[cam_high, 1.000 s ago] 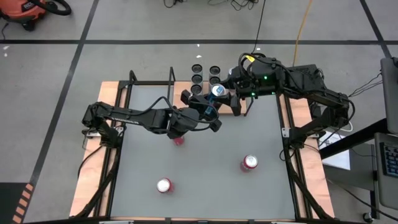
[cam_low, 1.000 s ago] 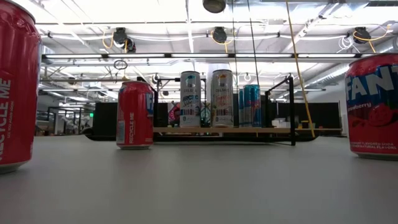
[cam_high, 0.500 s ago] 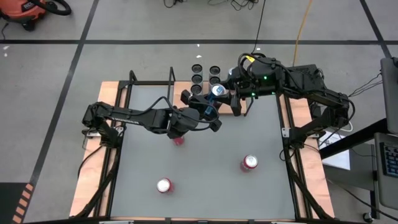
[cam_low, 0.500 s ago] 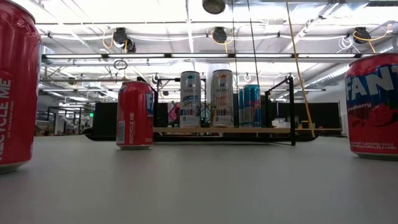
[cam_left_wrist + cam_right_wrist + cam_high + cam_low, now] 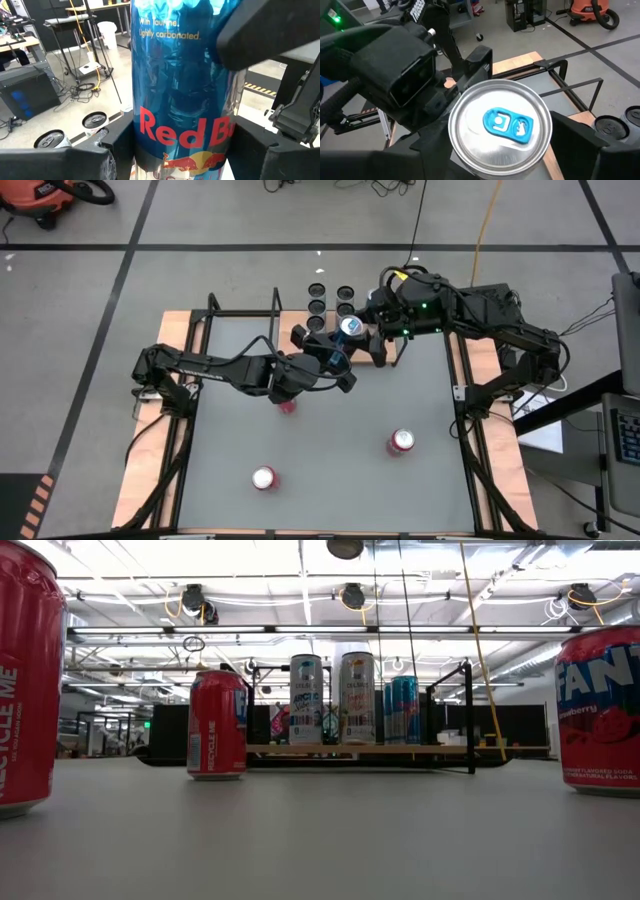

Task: Place canned beverage on shelf
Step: Put the blue soda can aligned with the other blue soda can on the shelf

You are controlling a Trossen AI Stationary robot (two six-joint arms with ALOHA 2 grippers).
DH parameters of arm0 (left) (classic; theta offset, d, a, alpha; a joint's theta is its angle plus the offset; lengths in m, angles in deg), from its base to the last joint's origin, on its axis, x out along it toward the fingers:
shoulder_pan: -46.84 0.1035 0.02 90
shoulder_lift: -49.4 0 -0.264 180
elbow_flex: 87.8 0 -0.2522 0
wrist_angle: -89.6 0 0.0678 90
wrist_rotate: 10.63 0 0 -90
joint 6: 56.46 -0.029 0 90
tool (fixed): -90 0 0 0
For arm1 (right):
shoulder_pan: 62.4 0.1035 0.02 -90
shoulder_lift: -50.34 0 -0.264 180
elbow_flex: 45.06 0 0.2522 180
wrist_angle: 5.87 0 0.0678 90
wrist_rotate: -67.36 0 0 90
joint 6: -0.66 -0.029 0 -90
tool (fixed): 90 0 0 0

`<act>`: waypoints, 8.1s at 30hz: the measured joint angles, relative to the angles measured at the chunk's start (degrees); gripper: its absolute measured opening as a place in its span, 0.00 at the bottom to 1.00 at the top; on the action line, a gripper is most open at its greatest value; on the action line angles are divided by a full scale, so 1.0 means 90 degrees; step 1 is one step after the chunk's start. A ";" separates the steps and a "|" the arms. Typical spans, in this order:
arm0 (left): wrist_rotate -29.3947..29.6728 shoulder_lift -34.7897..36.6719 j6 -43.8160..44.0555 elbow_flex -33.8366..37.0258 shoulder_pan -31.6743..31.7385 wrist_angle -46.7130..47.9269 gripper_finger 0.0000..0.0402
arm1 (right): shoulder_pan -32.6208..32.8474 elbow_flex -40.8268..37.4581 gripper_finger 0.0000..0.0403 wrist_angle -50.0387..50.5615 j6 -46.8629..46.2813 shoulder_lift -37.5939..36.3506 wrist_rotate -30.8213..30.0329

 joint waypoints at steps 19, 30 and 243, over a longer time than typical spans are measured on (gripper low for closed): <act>-0.0107 0.0000 0.0344 0.0000 -0.0002 0.0061 0.60 | 0.0000 0.0000 0.46 0.0061 -0.0093 -0.0007 -0.0007; -0.0733 0.0261 0.0505 -0.0005 -0.0231 -0.0027 0.85 | -0.0226 -0.0002 0.46 0.0340 0.0139 -0.0280 0.0436; -0.3305 0.1634 0.1271 0.0053 0.1508 0.3844 0.91 | -0.2817 -0.3767 0.00 0.0625 0.3616 -0.0017 0.1305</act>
